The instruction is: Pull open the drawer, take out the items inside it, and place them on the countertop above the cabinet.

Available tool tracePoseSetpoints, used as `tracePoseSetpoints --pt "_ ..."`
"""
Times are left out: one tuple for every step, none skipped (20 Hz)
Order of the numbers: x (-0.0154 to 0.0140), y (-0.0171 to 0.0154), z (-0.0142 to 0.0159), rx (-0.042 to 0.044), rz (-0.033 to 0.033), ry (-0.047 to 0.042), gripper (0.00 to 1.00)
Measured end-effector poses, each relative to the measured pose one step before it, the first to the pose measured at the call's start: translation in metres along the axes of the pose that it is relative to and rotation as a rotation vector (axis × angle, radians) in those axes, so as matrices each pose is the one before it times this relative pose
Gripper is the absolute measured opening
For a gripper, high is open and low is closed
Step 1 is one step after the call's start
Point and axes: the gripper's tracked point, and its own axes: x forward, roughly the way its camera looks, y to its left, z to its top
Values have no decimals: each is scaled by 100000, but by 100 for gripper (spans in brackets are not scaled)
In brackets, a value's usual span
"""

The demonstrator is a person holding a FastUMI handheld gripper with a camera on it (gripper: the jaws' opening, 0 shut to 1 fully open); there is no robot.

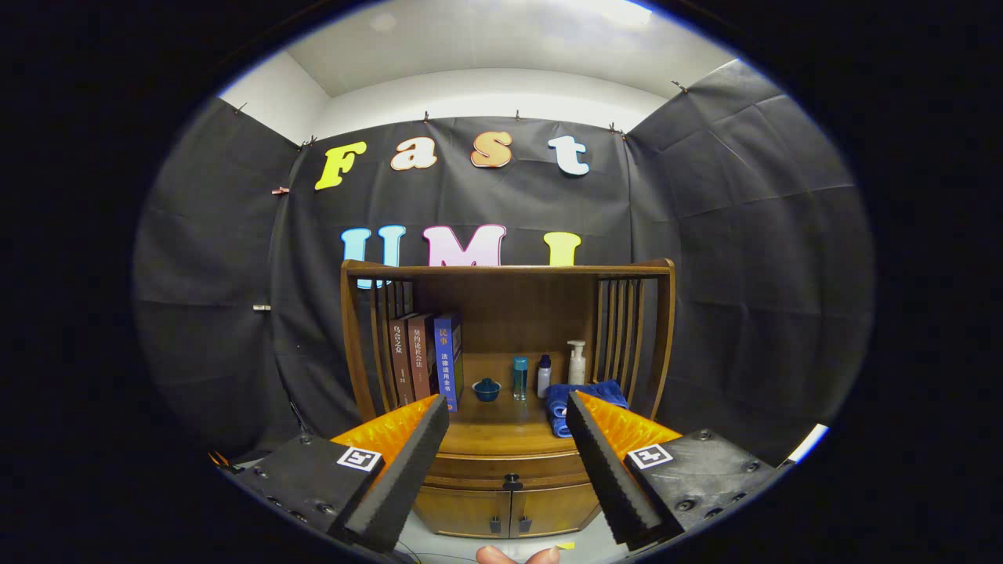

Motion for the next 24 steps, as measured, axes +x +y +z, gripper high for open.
tracePoseSetpoints --pt "33 85 196 -131 281 -744 98" --pt "196 23 88 -149 231 -837 98" --pt "107 61 25 -296 280 -898 98" --pt "187 45 -14 -339 141 -779 98" --pt "189 92 -104 -343 338 -1104 98" --pt "403 57 -242 -259 409 -882 98" --pt "492 21 -526 -431 364 -116 98" --pt "676 -54 -759 -489 -234 218 98" --pt "700 -246 -833 -467 -420 26 98" --pt "852 -324 -1101 -936 -950 880 99" --pt "905 -173 -1341 -832 -765 1307 99" --pt "929 -171 -1323 16 -564 1013 99" --pt "958 -8 -1340 984 46 1216 99" --pt "1015 11 -1480 2009 -35 839 99" --pt "1158 -101 -1614 1911 329 1616 99" --pt "1039 -58 -1823 1940 306 2122 99" --pt "942 200 -1985 2024 1377 1858 99" --pt "895 75 -1879 1570 1112 1873 99" --pt "908 -133 -1621 1754 142 1570 99" --pt "934 -211 -1339 1619 627 1057 99" --pt "687 -26 -1772 793 1183 1566 99" --pt "702 -121 -1812 -383 387 1990 99" --pt "504 -307 -2050 -1730 -388 2729 99" --pt "624 -485 -1831 -1776 -930 2167 99"
